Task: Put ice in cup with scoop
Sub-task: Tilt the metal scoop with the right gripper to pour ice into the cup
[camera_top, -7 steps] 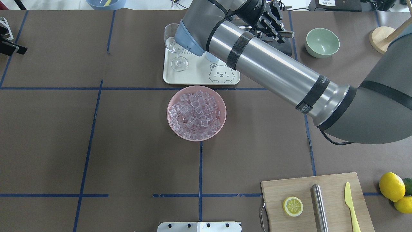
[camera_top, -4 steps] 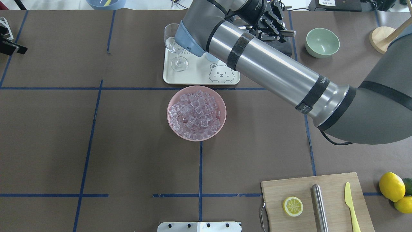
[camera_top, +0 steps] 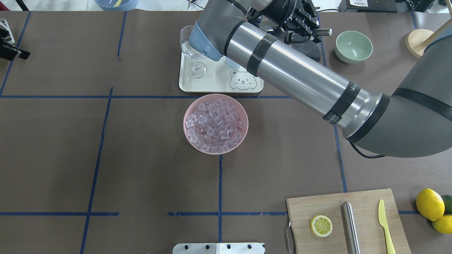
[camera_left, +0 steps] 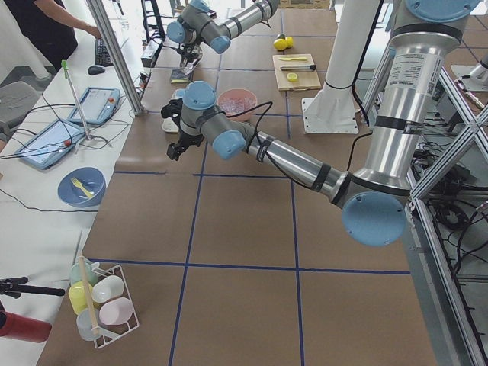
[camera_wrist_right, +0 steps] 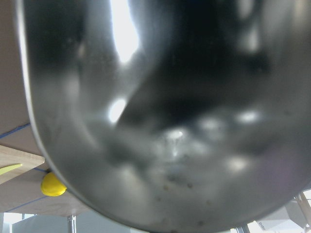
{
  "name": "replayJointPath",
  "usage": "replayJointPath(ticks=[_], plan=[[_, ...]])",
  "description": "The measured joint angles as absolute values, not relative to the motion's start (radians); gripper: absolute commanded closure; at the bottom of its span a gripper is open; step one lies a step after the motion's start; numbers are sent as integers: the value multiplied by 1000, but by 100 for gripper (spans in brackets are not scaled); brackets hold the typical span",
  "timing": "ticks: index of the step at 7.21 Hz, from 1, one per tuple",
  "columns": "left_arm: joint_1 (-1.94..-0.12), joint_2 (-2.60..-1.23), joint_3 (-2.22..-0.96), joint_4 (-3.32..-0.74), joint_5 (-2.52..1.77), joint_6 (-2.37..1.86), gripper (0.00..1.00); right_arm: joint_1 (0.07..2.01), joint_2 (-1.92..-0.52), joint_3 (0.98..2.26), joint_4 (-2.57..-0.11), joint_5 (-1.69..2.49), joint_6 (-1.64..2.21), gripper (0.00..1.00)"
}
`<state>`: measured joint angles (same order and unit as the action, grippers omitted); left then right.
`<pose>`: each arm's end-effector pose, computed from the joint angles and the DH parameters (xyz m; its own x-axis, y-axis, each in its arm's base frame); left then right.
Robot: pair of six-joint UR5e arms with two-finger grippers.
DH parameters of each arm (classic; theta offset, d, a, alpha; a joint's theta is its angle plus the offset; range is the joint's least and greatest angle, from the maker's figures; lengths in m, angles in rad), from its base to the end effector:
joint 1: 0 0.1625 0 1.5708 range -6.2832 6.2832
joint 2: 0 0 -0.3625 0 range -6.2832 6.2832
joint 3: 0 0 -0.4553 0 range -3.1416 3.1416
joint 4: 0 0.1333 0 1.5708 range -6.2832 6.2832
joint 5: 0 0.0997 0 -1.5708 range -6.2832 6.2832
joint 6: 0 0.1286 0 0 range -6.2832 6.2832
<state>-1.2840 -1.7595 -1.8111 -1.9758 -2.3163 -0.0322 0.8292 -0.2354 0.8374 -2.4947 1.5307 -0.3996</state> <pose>0.1309 -0.6068 0.3188 0.5684 0.6686 -0.4794 -0.1719 0.6663 0.7256 -0.4259 -0.6699 0.1427 0.4216 -0.9025 0.0881 0.8736 0.3782 -0.3062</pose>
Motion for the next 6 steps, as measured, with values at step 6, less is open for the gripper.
replayJointPath(ticks=[6], plan=[[-1284, -1761, -1809, -1966, -2317, -13, 0, 824, -260, 874, -2492, 1525, -394, 100]])
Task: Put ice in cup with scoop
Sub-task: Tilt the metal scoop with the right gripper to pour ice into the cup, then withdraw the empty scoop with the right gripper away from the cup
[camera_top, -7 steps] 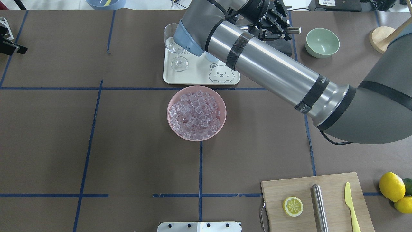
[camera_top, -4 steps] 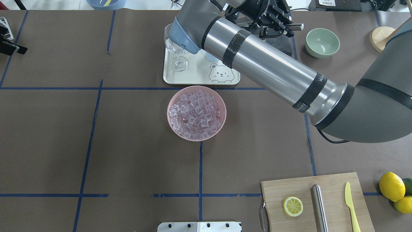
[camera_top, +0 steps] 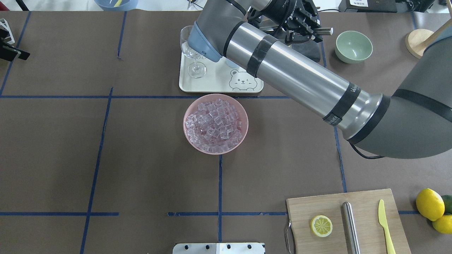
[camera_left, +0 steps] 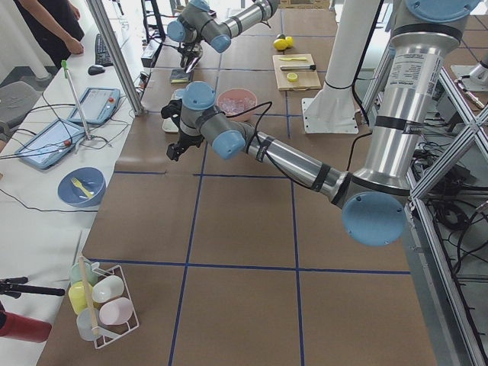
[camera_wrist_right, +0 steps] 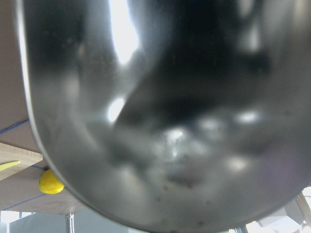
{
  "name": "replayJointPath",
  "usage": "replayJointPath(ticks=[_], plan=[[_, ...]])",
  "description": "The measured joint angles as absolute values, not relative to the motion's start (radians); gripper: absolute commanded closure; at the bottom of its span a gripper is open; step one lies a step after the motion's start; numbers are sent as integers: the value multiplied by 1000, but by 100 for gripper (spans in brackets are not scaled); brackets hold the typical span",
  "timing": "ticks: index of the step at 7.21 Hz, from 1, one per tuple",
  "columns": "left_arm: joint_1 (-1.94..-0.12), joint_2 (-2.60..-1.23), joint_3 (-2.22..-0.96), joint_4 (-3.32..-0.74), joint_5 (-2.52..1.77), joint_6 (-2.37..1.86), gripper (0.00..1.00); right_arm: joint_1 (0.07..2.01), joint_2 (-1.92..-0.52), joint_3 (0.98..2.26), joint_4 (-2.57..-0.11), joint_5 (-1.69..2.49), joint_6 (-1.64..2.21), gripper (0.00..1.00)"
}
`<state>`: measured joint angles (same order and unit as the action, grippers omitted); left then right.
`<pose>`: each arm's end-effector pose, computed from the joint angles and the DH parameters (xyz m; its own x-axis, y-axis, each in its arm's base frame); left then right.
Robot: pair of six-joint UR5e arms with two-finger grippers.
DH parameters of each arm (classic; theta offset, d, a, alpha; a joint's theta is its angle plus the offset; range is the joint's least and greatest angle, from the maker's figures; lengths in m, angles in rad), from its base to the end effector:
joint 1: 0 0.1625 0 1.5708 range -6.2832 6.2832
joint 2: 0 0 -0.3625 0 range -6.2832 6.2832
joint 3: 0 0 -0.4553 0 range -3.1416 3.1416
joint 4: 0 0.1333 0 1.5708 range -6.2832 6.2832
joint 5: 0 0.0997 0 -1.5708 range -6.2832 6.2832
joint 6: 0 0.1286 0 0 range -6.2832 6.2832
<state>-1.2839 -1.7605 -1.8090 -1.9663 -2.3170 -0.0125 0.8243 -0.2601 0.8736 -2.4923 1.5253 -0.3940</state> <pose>0.1312 -0.6073 0.3206 0.5657 0.6771 -0.4706 -0.1853 0.6605 0.7276 -0.4266 -0.6661 0.1462 0.4201 -0.9043 0.0764 0.8754 0.3816 -0.2966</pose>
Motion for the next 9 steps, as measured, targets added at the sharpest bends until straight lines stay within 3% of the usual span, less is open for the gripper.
replayJointPath(ticks=[3, 7, 9], plan=[[-1284, -1758, -1804, -1964, -2316, -12, 0, 859, -400, 1070, -2439, 1588, -382, 100], [-1287, -1758, -1804, -1859, -2316, -18, 0, 1008, -786, 1601, -2435, 1807, -375, 100], [-1311, -1751, -1812, -1724, -2316, -22, 0, 1044, -936, 1735, -2424, 1881, -246, 100]])
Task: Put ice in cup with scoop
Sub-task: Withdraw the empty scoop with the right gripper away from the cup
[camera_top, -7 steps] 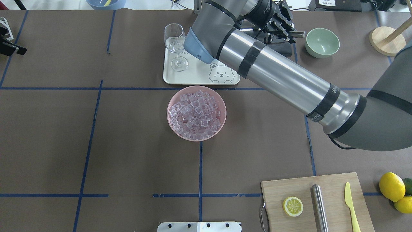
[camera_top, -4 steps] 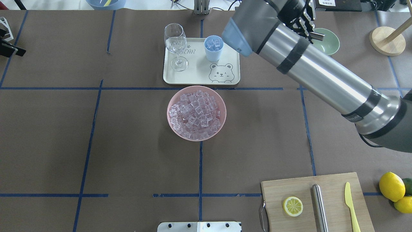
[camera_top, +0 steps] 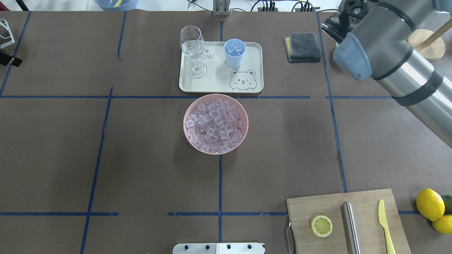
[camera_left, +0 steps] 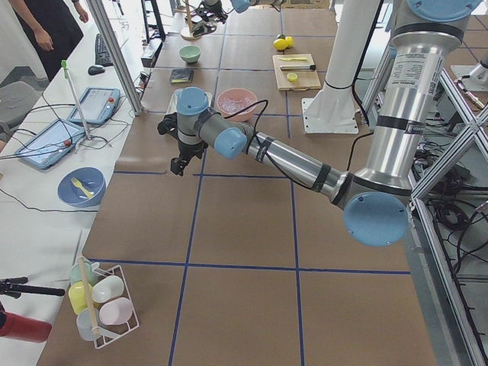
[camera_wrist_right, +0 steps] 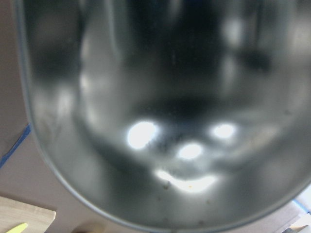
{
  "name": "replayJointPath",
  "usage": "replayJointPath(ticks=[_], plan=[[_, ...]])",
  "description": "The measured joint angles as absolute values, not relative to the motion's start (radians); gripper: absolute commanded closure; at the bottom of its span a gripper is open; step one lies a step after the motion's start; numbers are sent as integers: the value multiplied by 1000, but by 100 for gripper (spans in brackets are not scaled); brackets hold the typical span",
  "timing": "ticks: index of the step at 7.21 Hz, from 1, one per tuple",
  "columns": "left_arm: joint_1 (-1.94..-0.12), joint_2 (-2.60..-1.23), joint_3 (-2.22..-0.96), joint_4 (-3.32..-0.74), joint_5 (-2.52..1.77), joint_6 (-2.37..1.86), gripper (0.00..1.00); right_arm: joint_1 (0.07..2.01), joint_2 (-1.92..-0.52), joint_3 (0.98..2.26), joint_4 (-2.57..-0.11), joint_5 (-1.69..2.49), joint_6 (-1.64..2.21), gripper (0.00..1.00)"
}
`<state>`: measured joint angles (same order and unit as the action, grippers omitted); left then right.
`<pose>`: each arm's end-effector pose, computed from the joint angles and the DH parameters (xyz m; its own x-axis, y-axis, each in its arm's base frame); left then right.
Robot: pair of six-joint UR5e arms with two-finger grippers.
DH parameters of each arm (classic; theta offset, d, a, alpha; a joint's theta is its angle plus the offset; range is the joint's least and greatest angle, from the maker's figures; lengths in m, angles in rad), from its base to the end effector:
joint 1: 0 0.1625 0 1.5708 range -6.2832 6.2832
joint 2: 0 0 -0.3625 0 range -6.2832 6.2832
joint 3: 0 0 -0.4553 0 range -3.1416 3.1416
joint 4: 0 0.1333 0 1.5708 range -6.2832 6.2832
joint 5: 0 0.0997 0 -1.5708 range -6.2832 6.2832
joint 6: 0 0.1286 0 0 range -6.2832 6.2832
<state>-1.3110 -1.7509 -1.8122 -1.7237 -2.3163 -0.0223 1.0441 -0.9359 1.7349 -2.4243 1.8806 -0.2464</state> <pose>0.1136 -0.6066 0.3580 0.6201 0.5267 -0.5814 -0.2019 0.8233 0.5305 -0.2330 -0.5880 0.2558 0.6841 -0.6609 0.3085 0.6896 0.7238 0.0214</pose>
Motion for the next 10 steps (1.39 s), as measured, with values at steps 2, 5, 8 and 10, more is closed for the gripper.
replayJointPath(ticks=[2, 5, 8, 10], plan=[[-1358, -1705, -1820, -1666, -2316, -23, 0, 1048, -1083, 1839, -2360, 1957, -73, 100], [-1393, -1621, -1808, -1656, -2315, -23, 0, 1044, -1317, 1889, -2043, 2084, 216, 100], [-1408, -1586, -1798, -1654, -2315, -23, 0, 1017, -1505, 1884, -1780, 2185, 420, 100], [-1409, -1584, -1788, -1654, -2314, -20, 0, 987, -1546, 1838, -1760, 2281, 442, 100]])
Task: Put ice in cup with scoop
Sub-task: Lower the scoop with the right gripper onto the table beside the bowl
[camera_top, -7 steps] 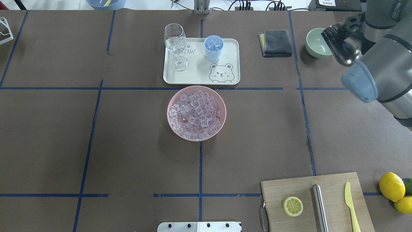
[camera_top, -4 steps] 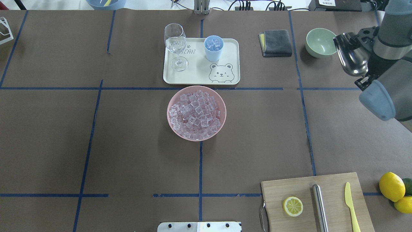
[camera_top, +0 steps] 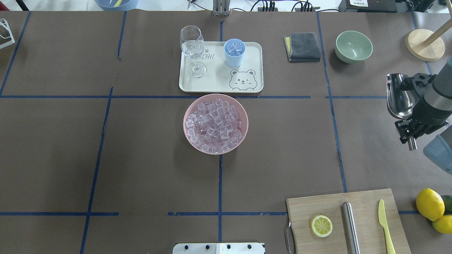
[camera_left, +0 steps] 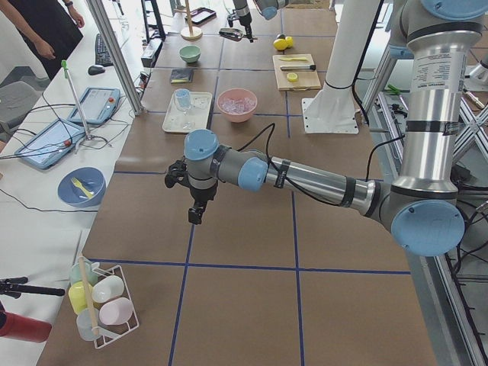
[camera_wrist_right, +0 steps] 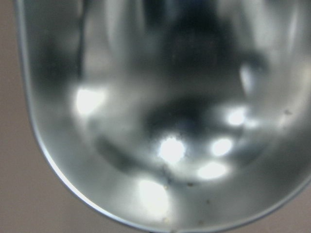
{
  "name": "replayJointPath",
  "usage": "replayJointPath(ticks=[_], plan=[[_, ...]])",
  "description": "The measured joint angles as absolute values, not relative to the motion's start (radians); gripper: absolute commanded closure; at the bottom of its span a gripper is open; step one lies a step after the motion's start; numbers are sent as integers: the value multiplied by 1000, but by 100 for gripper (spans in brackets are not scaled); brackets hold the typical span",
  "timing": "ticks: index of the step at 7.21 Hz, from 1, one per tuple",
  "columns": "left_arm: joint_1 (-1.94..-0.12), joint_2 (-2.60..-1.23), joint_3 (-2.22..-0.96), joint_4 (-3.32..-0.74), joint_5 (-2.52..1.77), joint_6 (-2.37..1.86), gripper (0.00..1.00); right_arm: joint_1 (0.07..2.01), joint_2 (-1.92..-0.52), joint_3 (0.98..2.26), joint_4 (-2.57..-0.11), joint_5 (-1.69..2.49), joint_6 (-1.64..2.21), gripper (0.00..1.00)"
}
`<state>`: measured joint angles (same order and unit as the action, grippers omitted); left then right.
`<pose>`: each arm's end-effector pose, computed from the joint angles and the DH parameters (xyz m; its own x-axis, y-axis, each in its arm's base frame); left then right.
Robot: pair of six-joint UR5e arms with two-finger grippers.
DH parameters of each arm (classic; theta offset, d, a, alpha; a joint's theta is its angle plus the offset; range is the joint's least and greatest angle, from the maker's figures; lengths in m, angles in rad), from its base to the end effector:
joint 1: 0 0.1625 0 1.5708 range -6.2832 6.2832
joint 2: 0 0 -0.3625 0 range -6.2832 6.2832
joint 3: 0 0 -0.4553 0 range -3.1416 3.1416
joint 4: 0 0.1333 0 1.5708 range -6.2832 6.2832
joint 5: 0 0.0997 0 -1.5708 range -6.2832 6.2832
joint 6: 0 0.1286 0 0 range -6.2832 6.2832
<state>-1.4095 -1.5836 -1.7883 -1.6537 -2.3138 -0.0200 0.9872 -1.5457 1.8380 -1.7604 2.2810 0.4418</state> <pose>0.0462 -0.5720 0.4804 0.6963 0.3052 -0.6496 -0.1389 0.9453 0.2952 -0.2641 -0.4898 0.4805 0.7730 -0.0732 0.6301 0.2407 0.9529 -0.1846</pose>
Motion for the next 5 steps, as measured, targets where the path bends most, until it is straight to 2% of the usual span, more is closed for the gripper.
replayJointPath(ticks=[5], plan=[[-1410, -1585, -1780, -1654, -2314, -15, 0, 924, -1540, 1764, -1756, 2363, 445, 100]])
